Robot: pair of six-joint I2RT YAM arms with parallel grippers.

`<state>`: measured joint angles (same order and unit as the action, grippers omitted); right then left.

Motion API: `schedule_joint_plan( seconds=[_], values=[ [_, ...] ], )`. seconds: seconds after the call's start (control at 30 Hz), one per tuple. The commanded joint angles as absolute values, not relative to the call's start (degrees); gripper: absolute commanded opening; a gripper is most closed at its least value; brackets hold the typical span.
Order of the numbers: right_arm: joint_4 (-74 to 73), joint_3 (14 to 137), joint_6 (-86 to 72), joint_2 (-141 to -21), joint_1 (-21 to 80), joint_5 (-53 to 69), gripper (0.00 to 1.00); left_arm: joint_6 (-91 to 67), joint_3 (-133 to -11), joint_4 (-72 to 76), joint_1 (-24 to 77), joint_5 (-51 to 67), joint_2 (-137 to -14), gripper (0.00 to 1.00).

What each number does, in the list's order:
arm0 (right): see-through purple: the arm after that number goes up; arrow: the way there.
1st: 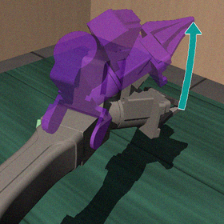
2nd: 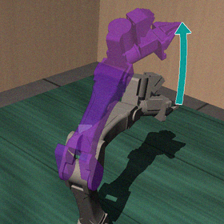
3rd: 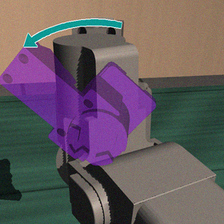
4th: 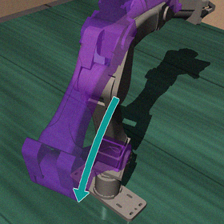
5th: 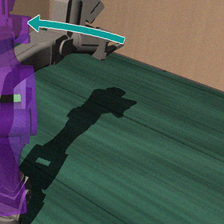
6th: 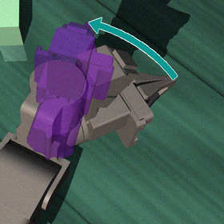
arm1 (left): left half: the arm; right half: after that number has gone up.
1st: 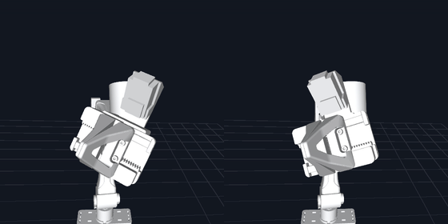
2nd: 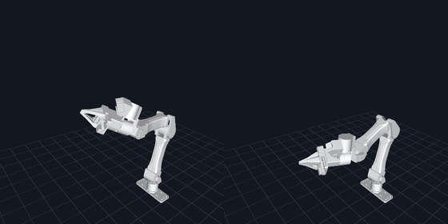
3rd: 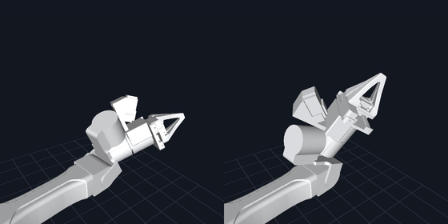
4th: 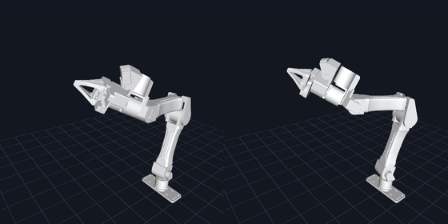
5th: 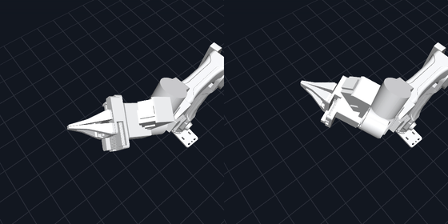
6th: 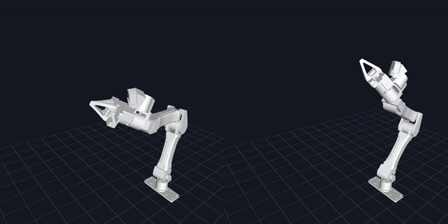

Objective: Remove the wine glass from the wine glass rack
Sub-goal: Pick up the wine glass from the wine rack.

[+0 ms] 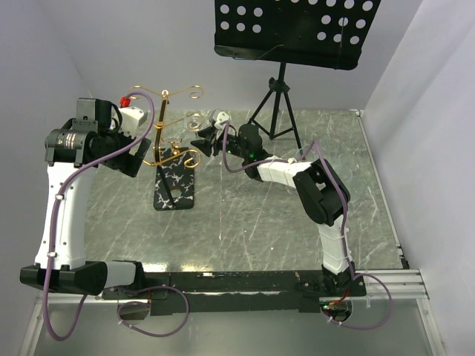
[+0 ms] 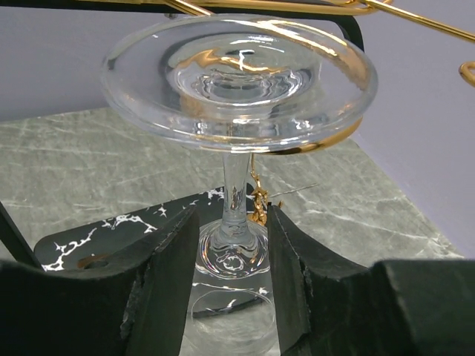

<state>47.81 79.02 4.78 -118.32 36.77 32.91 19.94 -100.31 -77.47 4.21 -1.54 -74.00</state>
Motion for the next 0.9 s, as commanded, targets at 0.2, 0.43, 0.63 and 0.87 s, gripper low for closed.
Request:
schedule_joint_plan(
  seconds=[0.2, 0.43, 0.63, 0.87],
  values=[
    [50.3, 81.2, 2.5, -117.2, 36.7, 35.1, 0.2, 18.7, -101.1, -78.7, 4.4, -1.3, -73.5, 1.0],
    [50.0, 80.3, 2.7, -115.4, 36.3, 34.5, 0.0, 19.1, -101.0, -78.6, 4.4, -0.8, -73.9, 1.0],
    [49.8, 82.3, 3.4, -114.4, 36.2, 36.6, 0.0, 18.9, -100.5, -78.6, 4.4, -0.5, -73.7, 1.0],
    [49.2, 85.5, 0.7, -114.9, 36.3, 33.1, 0.0, 18.7, -99.9, -78.6, 4.4, -0.5, -73.0, 1.0]
  ],
)
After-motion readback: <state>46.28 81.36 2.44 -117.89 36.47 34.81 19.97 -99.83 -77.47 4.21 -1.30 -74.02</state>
